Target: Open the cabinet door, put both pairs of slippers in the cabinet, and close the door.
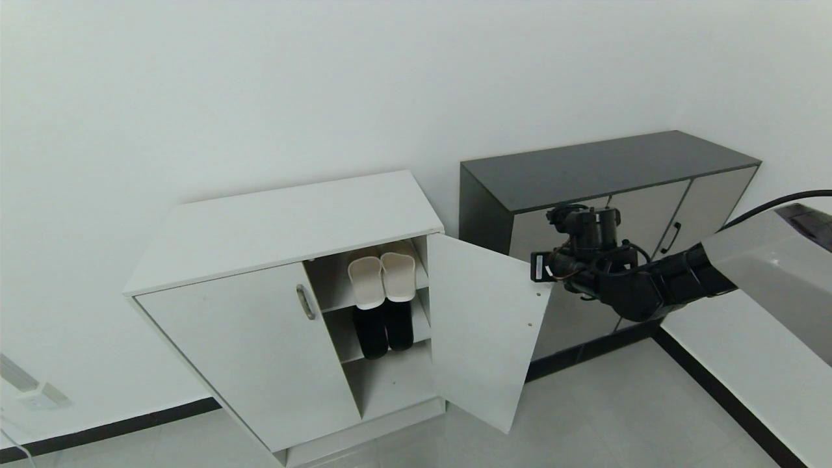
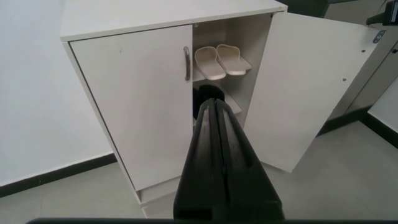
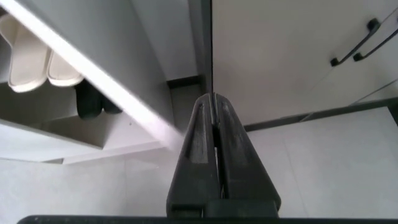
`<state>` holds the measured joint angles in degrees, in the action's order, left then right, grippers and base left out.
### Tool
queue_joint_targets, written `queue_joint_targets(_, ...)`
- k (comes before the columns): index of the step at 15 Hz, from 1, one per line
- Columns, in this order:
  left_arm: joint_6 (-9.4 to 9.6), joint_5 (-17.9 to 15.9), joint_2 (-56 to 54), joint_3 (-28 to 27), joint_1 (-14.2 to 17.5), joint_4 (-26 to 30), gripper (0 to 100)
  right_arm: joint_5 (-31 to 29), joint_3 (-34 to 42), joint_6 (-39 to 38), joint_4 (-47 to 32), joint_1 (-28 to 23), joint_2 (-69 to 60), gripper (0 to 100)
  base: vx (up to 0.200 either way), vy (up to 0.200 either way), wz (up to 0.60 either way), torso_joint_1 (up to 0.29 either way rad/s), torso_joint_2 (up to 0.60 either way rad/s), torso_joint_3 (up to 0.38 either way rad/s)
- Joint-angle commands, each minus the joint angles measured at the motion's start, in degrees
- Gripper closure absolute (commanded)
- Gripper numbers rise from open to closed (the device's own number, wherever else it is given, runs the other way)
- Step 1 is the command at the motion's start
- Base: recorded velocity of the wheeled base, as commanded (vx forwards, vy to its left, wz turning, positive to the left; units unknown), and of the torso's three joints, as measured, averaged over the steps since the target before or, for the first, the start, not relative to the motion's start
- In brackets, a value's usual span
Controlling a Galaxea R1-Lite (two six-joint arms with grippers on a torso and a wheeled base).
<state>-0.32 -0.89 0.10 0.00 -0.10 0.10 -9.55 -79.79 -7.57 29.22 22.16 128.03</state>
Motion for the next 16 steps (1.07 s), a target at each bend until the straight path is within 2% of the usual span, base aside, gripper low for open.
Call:
queue_joint_targets(1,-0.03,-0.08,-0.01,0.0,0.01,-0.01,100,-0.03,0.95,0.01,0.05,0.78,-0.76,100,0.0,0.0,0.0,0.0,0.0,0.0)
queue_joint_targets(4,-0.03,-0.08,-0.01,0.0,0.01,-0.01,100,-0.03,5.17,-0.08,0.31,3.68,-4.28,100,0.0,0.0,0.0,0.0,0.0,0.0)
queue_joint_targets(9,-0.03,-0.08,-0.01,0.0,0.01,-0.01,100,-0.03,13.08,-0.16,0.4,12.99,-14.3,100,0.0,0.0,0.0,0.0,0.0,0.0)
queue_joint_targets(11,-0.03,0.01,-0.01,0.0,0.01,-0.01,100,-0.12,15.1,-0.16,0.4,15.1,-16.32,100,0.0,0.0,0.0,0.0,0.0,0.0)
queue_joint_targets(13,-0.03,0.01,-0.01,0.0,0.01,-0.01,100,-0.39,14.48,0.01,0.31,14.66,-15.97,100,0.0,0.0,0.0,0.0,0.0,0.0)
queue_joint_targets(16,-0.03,0.01,-0.01,0.0,0.01,-0.01,100,-0.47,12.2,0.1,0.31,11.24,-11.83,100,0.0,0.0,0.0,0.0,0.0,0.0)
